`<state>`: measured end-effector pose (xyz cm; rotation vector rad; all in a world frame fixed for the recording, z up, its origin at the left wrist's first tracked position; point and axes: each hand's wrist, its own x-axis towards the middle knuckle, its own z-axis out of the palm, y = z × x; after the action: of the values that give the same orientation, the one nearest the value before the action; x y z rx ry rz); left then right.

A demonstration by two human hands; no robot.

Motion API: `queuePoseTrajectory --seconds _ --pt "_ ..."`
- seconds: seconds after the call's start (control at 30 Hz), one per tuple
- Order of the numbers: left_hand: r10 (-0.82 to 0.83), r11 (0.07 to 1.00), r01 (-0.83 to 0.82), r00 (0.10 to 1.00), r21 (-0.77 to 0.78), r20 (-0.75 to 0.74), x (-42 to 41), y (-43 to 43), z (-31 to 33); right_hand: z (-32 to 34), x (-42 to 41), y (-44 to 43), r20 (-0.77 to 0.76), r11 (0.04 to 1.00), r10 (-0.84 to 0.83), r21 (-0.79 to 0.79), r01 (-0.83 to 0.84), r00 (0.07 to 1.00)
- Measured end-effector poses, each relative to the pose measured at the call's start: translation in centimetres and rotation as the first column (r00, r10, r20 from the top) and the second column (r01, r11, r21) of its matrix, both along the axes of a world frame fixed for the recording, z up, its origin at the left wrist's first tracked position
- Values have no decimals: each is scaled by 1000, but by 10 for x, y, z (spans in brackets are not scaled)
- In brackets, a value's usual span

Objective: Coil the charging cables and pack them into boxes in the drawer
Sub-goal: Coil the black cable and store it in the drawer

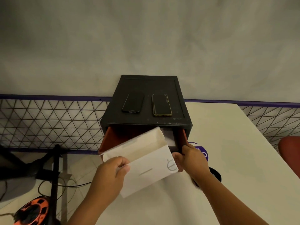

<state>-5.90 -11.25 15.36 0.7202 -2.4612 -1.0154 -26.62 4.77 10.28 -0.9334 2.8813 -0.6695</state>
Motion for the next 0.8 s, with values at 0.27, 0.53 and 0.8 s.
queuePoseTrajectory --seconds 0.27,0.53,0.8 --pt "-99 994 105 988 -43 119 -16 6 -58 8 -31 -35 117 997 -48 72 40 992" --pt "-172 980 183 976 -75 136 -34 9 -86 -30 32 32 384 914 24 -382 135 923" --pt "-303 933 308 951 -187 56 -47 26 -109 -55 34 69 675 964 134 -260 63 725"
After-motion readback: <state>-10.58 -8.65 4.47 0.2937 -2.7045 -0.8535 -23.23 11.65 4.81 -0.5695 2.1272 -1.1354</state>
